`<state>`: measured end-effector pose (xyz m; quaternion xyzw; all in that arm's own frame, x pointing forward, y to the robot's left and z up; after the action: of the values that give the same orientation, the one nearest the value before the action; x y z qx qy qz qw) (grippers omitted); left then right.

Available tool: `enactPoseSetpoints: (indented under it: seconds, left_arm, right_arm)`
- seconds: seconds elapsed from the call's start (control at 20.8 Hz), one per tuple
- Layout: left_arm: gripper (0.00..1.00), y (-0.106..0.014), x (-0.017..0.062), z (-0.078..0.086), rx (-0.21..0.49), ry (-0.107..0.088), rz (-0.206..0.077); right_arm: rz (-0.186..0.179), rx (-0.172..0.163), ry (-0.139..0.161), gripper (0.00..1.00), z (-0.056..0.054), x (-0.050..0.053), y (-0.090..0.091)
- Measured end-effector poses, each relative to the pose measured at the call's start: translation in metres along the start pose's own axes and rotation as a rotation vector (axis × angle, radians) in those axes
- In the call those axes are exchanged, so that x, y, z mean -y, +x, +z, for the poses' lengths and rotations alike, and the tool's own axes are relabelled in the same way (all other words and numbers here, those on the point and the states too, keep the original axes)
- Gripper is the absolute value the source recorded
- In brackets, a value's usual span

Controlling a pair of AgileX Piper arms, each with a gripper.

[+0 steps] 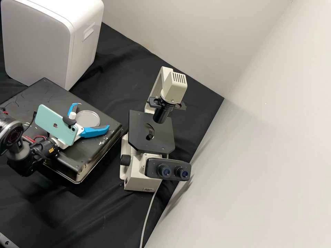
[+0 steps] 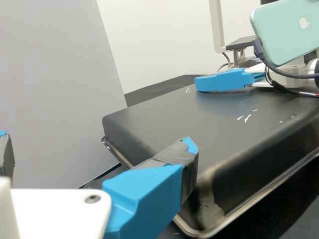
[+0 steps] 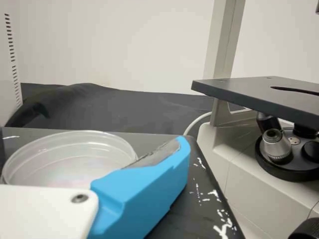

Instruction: Place the petri dish on the microscope

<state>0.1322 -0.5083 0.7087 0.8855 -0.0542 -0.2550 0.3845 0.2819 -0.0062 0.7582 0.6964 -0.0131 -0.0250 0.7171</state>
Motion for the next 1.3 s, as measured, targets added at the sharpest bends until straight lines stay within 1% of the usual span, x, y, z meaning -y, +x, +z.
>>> enactPoseSetpoints:
  seconds: [0.53, 0.63, 0.77, 1.2, 1.3]
  left_arm:
    - [1.00, 0.0002, -0.0001, -0.0010, -0.006, -0.001, 0.000]
    - [1.00, 0.0003, -0.0001, -0.0015, -0.009, -0.005, 0.001]
    - [1.00, 0.0003, -0.0001, -0.0015, -0.009, -0.005, 0.001]
    - [1.00, 0.0003, -0.0001, -0.0015, -0.009, -0.005, 0.001]
    - [1.00, 0.0003, -0.0001, -0.0015, -0.009, -0.009, 0.001]
  right_arm:
    - [0.001, -0.001, 0.004, 0.00, -0.0004, -0.0004, -0.0001]
    - [0.002, -0.002, 0.018, 0.00, -0.0006, -0.0005, 0.0005]
    - [0.003, 0.000, 0.026, 0.00, -0.0002, -0.0010, 0.0006]
    - [0.003, 0.000, 0.026, 0.00, -0.0002, -0.0010, 0.0006]
    - [0.006, -0.007, 0.033, 0.00, -0.0005, -0.0041, -0.0001]
